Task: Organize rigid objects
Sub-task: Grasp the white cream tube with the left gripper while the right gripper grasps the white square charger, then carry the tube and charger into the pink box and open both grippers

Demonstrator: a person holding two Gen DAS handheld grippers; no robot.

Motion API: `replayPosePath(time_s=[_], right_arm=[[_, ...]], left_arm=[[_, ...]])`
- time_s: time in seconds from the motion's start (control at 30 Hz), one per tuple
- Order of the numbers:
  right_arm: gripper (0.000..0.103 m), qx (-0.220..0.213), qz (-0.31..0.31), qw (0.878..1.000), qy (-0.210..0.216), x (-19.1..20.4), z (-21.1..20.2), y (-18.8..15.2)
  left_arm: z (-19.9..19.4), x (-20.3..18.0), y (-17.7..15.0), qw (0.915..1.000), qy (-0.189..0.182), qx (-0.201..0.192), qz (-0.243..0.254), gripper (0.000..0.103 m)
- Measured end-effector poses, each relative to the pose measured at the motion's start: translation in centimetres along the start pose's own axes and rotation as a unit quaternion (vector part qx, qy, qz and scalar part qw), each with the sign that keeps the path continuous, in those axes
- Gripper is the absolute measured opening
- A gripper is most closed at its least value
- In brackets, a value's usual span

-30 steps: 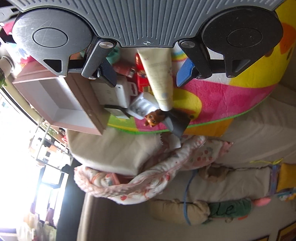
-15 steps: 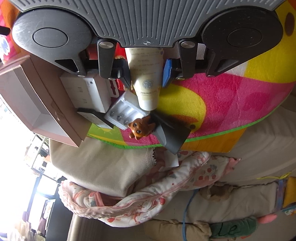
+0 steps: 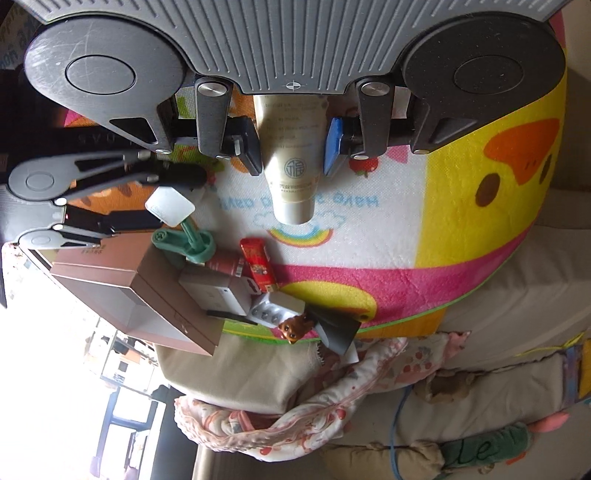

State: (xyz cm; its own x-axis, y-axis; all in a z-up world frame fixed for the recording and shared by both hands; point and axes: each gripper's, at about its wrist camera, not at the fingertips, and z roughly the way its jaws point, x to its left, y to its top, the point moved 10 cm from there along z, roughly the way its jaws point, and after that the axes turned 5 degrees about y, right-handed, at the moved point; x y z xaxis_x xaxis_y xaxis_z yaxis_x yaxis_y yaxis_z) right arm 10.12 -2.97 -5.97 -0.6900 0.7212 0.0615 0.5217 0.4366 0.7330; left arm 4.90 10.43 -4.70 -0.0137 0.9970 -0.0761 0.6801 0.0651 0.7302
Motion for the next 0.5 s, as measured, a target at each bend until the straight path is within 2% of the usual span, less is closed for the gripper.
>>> replayPosePath(time_s=[0.03,0.1,0.17,0.27,0.33,0.43,0.5], right_arm=[[0.06,0.0,0.004,1.0,-0.001,-0.2,-0.1,0.1],[0.06,0.006,0.003,1.0,0.005,-0.1,-0.7,0.3],[0.06,-0.005,-0.004,1.0,0.004,-0.2,-2.0,0.2],[0.059,-0.022,-0.015,1.0,-0.006,-0.7,-4.8,-0.6],[0.059,-0.032,-0.013,0.999,-0.012,-1.6,-7.0,-1.5],[0.059,-0.046,-0.004,0.998,-0.046,-4.0,-10.4,-2.9],[0.059,-0.059,0.005,0.996,-0.073,-5.8,-12.4,-3.2]], left_arm=[[0.1,0.0,-0.2,1.0,0.005,0.003,0.004,0.042],[0.2,-0.1,-0.3,0.9998,0.012,0.005,0.012,0.043],[0.3,-0.3,-0.2,0.9996,0.018,0.003,0.02,0.042],[-0.2,-1.4,-0.3,0.9979,0.029,-0.008,0.057,0.041],[-0.8,-2.8,-0.5,0.9964,0.015,-0.014,0.082,0.041],[-2.2,-5.7,0.2,0.9956,-0.045,-0.016,0.081,0.041],[-3.4,-7.6,2.2,0.9931,-0.072,-0.034,0.086,0.003]])
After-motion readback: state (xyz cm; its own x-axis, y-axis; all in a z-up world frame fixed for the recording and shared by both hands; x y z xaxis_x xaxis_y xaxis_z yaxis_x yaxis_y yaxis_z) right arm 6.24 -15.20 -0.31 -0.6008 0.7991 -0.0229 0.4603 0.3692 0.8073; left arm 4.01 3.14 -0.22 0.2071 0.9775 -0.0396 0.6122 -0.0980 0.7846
